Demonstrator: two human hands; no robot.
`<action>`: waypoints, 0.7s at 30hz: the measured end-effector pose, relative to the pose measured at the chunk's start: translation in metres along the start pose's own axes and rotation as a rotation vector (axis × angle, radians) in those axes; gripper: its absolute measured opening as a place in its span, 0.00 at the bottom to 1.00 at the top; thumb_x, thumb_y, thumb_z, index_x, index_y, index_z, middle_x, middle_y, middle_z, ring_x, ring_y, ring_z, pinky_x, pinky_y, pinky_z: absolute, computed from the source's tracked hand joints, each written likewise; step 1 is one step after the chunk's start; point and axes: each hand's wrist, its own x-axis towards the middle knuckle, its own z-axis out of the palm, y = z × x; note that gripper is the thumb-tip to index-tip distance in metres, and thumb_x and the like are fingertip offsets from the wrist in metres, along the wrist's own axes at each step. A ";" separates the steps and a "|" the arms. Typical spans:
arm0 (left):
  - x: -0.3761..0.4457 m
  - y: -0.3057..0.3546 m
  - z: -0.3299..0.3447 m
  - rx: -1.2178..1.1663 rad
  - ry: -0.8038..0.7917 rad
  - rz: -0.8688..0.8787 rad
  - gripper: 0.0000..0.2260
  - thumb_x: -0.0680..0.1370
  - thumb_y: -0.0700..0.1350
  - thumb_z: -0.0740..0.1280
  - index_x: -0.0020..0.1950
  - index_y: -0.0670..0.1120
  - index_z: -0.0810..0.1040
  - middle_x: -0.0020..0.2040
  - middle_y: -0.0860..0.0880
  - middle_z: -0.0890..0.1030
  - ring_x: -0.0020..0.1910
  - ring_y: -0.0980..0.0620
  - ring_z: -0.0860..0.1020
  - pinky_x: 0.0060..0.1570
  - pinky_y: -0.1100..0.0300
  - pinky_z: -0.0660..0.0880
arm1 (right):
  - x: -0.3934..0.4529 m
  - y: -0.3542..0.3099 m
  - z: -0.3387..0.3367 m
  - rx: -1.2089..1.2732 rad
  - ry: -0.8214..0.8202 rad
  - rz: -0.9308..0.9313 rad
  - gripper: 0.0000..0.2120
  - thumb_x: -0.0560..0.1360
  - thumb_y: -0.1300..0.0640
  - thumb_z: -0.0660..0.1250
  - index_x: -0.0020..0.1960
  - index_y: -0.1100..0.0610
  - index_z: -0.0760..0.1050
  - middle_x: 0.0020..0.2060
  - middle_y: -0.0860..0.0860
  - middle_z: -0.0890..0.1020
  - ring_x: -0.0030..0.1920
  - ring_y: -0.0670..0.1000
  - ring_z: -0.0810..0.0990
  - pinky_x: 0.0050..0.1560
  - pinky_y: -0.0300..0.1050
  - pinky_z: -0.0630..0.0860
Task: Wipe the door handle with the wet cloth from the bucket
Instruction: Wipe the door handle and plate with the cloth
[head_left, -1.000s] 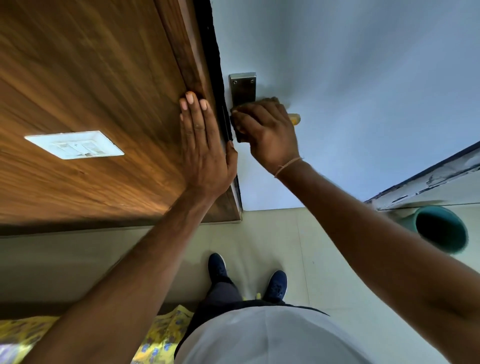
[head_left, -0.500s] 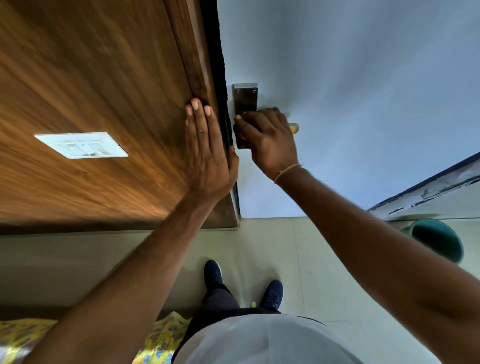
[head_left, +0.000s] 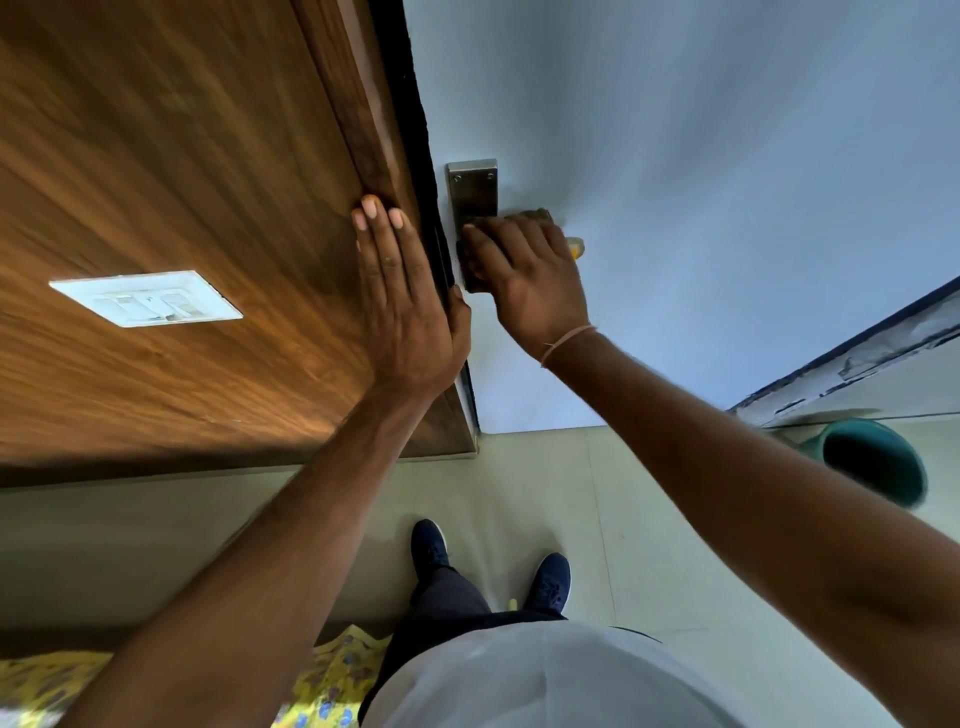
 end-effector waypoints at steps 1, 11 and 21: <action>0.000 0.000 0.000 -0.011 -0.001 0.001 0.39 0.82 0.47 0.68 0.83 0.28 0.53 0.84 0.26 0.57 0.85 0.27 0.57 0.84 0.35 0.60 | -0.005 0.009 -0.003 -0.038 -0.007 0.006 0.16 0.83 0.59 0.64 0.70 0.59 0.78 0.62 0.57 0.83 0.62 0.60 0.81 0.66 0.56 0.72; -0.001 0.006 0.000 -0.023 -0.014 -0.030 0.38 0.83 0.47 0.67 0.83 0.27 0.53 0.84 0.25 0.56 0.85 0.26 0.55 0.84 0.34 0.59 | -0.015 0.030 -0.008 -0.124 -0.064 0.114 0.15 0.79 0.54 0.67 0.65 0.55 0.79 0.57 0.52 0.83 0.59 0.58 0.80 0.61 0.55 0.68; -0.001 0.008 -0.003 -0.020 -0.012 -0.023 0.38 0.83 0.46 0.67 0.83 0.27 0.53 0.83 0.24 0.55 0.85 0.26 0.55 0.84 0.35 0.58 | -0.026 0.077 -0.025 -0.084 -0.193 0.161 0.17 0.79 0.46 0.70 0.62 0.56 0.77 0.53 0.54 0.82 0.48 0.60 0.80 0.54 0.52 0.62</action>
